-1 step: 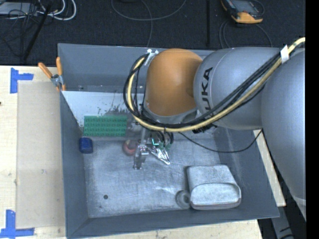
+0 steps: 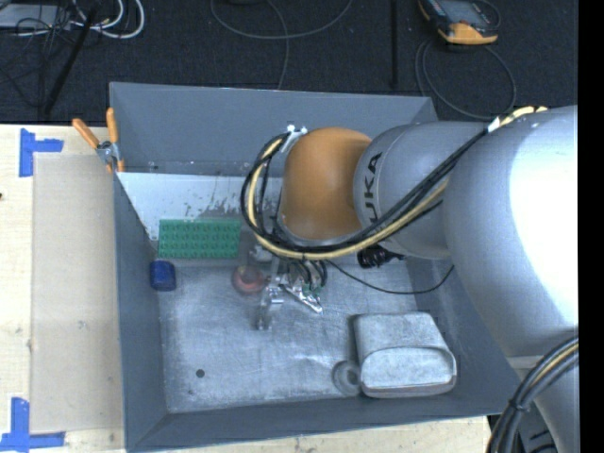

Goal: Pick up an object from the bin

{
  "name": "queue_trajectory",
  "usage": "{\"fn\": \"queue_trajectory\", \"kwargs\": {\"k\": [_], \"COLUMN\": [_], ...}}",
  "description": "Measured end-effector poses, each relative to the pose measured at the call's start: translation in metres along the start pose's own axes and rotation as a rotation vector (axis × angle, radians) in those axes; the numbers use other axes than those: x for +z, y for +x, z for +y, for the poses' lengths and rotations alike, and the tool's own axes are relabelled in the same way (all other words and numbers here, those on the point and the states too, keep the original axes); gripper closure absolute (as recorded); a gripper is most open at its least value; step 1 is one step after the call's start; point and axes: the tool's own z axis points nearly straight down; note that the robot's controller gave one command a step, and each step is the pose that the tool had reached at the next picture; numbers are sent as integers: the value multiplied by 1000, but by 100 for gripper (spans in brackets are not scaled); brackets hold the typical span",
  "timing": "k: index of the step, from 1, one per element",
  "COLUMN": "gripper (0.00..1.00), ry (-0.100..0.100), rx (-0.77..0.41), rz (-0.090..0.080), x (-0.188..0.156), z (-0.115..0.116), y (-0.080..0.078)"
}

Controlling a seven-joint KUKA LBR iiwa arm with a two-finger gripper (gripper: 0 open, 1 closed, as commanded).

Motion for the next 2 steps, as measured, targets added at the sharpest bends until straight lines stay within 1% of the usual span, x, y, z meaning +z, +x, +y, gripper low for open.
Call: {"fn": "queue_trajectory", "kwargs": {"k": [1, 2], "gripper": [100, 100], "ry": [-1, 2], "rx": [1, -1], "rz": [-8, -5], "x": [-5, -195], "z": [1, -44], "y": [-2, 41]}}
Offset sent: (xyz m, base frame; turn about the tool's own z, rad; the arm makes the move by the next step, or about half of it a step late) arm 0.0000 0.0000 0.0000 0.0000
